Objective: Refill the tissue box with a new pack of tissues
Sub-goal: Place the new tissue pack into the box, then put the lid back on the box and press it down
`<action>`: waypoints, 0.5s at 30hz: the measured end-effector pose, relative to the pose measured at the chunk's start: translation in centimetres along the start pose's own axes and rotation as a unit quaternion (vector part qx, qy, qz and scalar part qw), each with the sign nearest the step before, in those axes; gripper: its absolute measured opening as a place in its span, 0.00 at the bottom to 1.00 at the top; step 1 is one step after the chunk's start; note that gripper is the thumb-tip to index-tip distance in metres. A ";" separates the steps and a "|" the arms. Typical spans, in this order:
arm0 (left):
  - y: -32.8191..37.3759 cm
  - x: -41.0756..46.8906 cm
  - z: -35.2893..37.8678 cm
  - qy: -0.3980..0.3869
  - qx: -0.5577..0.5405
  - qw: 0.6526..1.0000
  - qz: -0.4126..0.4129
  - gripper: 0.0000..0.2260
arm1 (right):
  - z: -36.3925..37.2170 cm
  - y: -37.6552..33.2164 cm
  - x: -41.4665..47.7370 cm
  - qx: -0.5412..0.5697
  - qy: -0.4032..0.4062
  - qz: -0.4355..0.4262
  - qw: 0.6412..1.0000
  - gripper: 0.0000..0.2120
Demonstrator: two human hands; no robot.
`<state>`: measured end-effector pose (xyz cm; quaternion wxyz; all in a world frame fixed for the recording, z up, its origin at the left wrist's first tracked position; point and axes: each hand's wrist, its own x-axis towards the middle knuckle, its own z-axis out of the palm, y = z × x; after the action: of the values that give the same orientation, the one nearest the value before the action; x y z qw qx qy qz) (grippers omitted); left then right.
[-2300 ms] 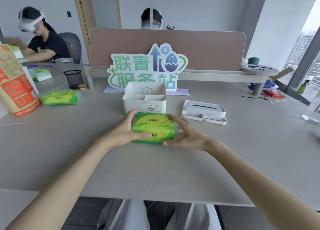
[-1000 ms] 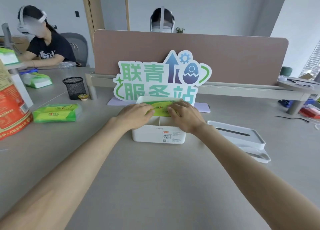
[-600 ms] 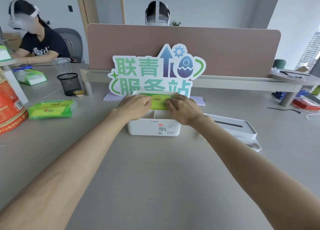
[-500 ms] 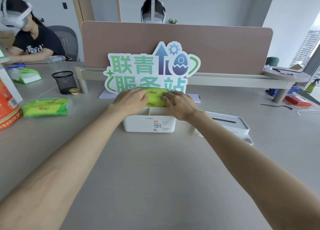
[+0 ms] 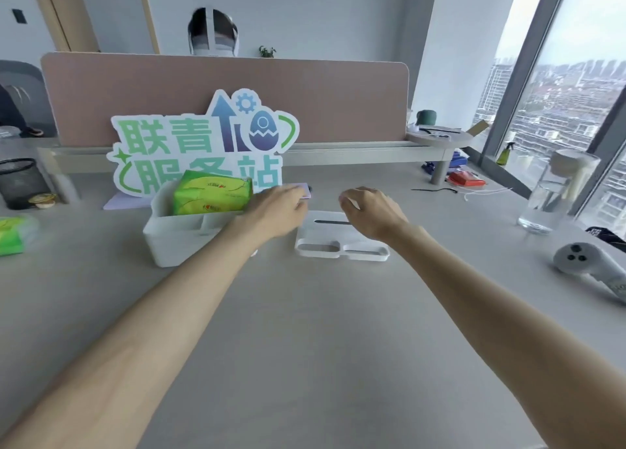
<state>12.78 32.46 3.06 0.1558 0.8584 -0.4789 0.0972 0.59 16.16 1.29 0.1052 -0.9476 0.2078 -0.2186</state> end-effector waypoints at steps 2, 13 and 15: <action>1.5 0.5 1.9 -0.009 0.044 0.999 -0.014 0.12 | -0.2 2.2 -1.2 -0.008 -0.003 0.035 0.999 0.17; 2.2 2.1 6.5 -0.096 0.059 0.982 -0.154 0.24 | 1.8 5.1 -2.7 -0.009 -0.074 0.217 0.973 0.19; 2.6 1.7 6.4 -0.074 0.041 0.986 -0.145 0.24 | 1.7 4.9 -3.2 0.043 -0.046 0.227 0.972 0.17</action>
<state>11.54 27.54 -1.96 0.0975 0.9291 -0.3555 0.0293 -2.96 13.32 -2.78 0.2019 -0.8795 0.4026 -0.1540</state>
